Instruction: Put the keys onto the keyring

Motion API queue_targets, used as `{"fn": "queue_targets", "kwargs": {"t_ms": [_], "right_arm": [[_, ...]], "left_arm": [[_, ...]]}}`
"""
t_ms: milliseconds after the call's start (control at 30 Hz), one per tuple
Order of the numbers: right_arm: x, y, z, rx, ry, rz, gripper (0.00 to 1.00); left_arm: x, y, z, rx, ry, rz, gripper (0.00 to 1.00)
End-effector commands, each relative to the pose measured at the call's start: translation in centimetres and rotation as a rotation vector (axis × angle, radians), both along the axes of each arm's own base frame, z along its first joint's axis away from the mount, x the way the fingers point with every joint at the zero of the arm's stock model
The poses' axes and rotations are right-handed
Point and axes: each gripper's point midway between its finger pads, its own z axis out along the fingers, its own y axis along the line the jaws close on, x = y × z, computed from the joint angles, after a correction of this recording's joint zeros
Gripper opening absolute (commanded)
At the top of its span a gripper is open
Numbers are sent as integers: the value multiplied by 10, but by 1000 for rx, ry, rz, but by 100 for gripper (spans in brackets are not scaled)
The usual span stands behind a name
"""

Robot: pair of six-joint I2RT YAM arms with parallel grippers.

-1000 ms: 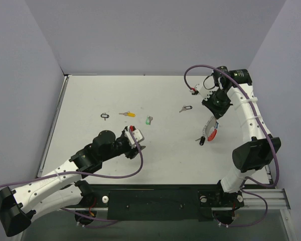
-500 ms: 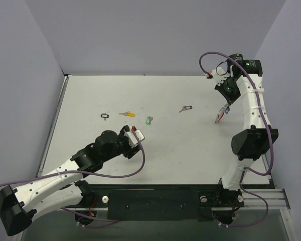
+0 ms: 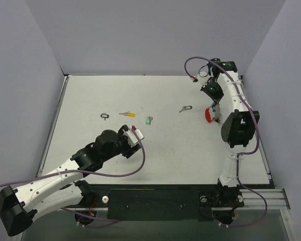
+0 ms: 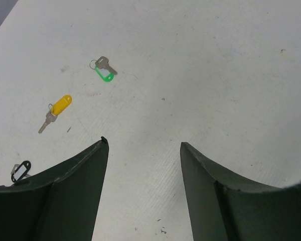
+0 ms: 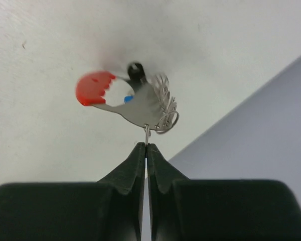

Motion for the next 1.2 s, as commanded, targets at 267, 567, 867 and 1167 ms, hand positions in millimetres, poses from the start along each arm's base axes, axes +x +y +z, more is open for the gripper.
{"fn": "queue_targets", "kwargs": {"t_ms": [267,567,867,1167], "right_arm": [[25,41,-35,-94,19,46,0],[15,45,-62,-107,99,54,11],[-24,55,11,132,-55,2,27],[-119,58,107,672,-449,-135,59]], "left_arm": [[7,4,13,-17,-34,23,69],[9,5,13,-19,-33,30,69],[21,13,41,-201,2,141,77],[85,73,115,-861,194,397,92]]}}
